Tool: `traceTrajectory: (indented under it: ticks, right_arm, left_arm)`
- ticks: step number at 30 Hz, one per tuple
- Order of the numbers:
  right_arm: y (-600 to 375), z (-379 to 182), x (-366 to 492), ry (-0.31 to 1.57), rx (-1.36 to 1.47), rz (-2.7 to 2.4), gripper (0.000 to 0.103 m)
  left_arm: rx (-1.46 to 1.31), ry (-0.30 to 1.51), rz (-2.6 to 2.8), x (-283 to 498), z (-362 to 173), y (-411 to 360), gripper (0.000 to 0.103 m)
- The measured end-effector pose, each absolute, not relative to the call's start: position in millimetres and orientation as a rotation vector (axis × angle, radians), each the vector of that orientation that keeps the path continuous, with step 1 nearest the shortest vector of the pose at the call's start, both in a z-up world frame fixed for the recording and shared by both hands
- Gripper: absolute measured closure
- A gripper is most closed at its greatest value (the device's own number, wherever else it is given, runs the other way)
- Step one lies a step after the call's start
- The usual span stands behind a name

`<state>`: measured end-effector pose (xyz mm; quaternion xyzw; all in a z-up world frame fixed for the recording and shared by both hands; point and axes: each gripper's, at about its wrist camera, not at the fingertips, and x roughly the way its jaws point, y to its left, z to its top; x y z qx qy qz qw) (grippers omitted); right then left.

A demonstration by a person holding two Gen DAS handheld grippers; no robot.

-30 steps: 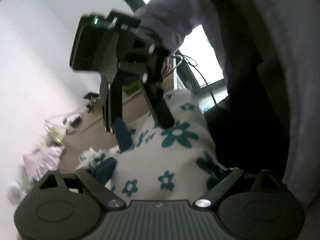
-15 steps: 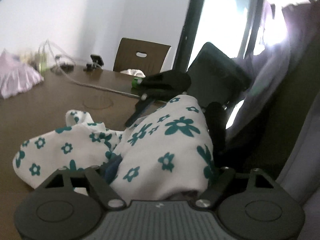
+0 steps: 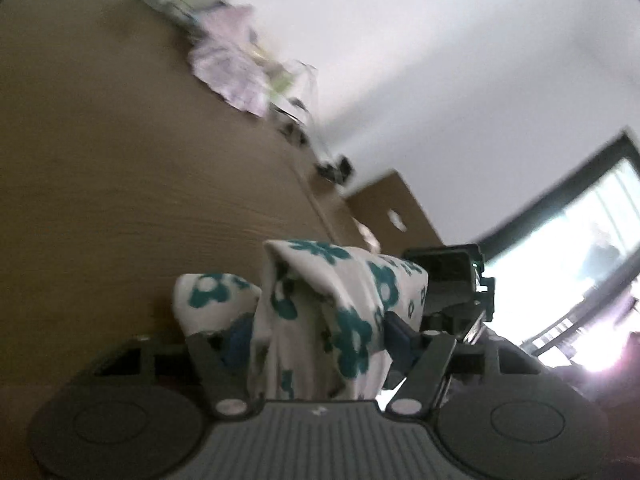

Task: Fold clothes
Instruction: 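Lift the flowered bundle with both grippers and carry it toward the wall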

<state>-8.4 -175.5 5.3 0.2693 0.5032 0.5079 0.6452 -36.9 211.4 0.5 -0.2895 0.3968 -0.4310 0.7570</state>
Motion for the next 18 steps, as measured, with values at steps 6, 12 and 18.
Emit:
traceTrajectory:
  ticks: [6, 12, 18]
  right_arm:
    - [-199, 29, -13, 0.912, 0.635, 0.923, 0.046]
    - [-177, 15, -20, 0.815, 0.609, 0.707, 0.085]
    - [-183, 42, -48, 0.657, 0.444, 0.594, 0.047]
  left_arm:
    - [-0.566, 0.753, -0.711, -59, 13, 209, 0.042]
    - [-0.485, 0.654, -0.525, -82, 5, 190, 0.043]
    - [-0.421, 0.569, -0.355, -114, 23, 190, 0.014]
